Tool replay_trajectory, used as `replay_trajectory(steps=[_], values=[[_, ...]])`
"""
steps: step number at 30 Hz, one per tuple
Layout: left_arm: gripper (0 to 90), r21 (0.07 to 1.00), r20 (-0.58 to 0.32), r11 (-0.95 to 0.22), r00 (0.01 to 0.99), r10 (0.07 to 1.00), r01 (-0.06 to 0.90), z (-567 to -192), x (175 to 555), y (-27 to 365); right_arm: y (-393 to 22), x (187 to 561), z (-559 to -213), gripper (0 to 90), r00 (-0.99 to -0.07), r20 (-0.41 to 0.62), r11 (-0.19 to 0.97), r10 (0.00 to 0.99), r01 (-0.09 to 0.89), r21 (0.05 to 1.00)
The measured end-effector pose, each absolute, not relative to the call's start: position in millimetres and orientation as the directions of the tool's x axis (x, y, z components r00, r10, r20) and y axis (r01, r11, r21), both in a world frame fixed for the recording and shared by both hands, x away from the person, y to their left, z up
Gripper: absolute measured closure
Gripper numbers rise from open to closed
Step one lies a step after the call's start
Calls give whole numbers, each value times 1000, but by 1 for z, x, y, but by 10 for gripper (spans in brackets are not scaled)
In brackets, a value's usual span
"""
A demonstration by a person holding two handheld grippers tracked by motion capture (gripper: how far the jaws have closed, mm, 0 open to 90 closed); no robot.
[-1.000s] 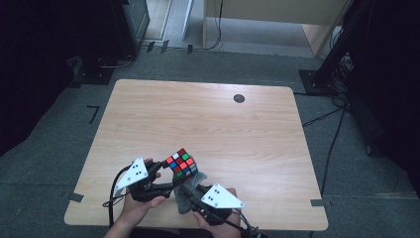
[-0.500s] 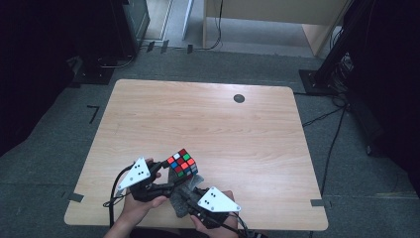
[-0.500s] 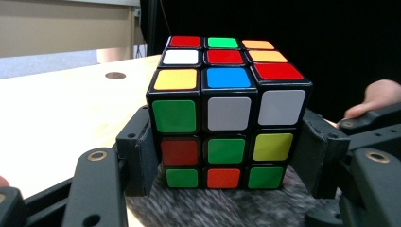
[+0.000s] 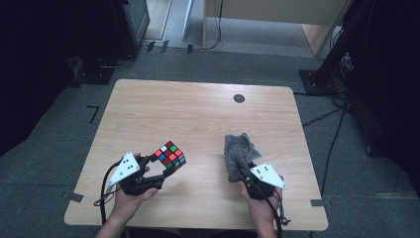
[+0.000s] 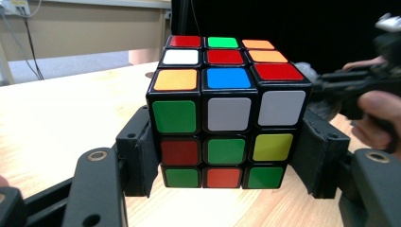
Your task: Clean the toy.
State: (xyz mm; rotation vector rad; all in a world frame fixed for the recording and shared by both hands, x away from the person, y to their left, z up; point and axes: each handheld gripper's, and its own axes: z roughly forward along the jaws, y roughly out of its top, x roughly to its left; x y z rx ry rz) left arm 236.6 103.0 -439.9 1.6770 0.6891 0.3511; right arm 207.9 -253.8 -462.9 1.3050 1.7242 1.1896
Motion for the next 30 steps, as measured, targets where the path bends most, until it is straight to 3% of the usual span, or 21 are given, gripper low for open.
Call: replay_trajectory(steps=[4, 10, 14, 16, 19, 27, 30], values=[[344, 961, -135, -109, 779, 612, 253, -443, 237, 101, -261, 220, -484, 716, -256, 45, 81, 965, 459, 885], [344, 959, -139, -112, 775, 616, 261, -445, 239, 101, -254, 227, -497, 669, -307, 48, 115, 950, 489, 864], [344, 958, -147, -105, 771, 620, 267, -446, 240, 103, -254, 232, -495, 415, -313, 78, 110, 947, 539, 835], [344, 956, -158, -97, 766, 624, 276, -446, 241, 104, -255, 229, -487, 311, -303, 69, 103, 951, 517, 850], [344, 953, -173, -90, 760, 627, 290, -446, 242, 104, -248, 223, -477, 243, -316, 60, 101, 947, 469, 877], [344, 943, -222, -61, 758, 613, 326, -445, 245, 91, -203, 204, -463, 277, -561, 136, 96, 817, 365, 926], [344, 937, -242, -60, 764, 598, 344, -446, 243, 85, -183, 198, -465, 275, -619, 116, 128, 777, 336, 933]])
